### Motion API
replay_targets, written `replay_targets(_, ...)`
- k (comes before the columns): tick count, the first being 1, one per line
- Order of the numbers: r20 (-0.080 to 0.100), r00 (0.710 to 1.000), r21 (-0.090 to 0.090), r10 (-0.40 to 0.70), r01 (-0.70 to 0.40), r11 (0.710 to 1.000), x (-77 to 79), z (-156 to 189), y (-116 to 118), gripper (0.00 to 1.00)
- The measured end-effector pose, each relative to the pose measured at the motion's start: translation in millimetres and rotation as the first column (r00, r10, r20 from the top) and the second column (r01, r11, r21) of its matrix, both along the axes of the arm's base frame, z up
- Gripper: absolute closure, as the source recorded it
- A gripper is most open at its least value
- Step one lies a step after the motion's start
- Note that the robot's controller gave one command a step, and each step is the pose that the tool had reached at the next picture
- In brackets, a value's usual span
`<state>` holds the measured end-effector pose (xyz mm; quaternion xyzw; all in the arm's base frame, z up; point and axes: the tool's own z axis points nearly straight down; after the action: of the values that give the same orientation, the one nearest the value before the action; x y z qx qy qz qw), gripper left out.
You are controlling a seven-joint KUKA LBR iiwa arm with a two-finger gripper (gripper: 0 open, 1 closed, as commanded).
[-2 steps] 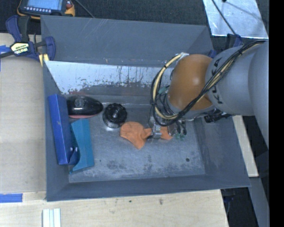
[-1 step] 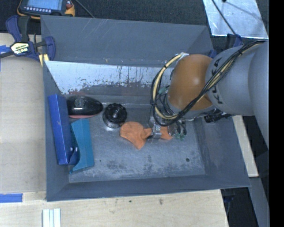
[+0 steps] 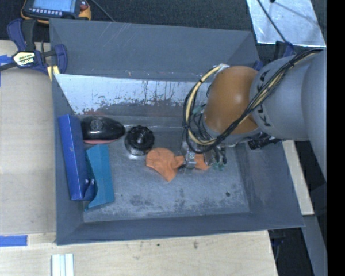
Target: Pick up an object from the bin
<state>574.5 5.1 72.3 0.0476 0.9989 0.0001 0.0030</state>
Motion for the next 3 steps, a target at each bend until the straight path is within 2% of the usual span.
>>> replay_targets(1,-0.003,0.953,-0.001,0.301,-0.301,0.953,-22.4,-1.3,-24.0,1.00)
replay_targets(3,-0.003,0.954,-0.001,0.299,-0.299,0.954,-22.4,-1.3,-24.0,1.00)
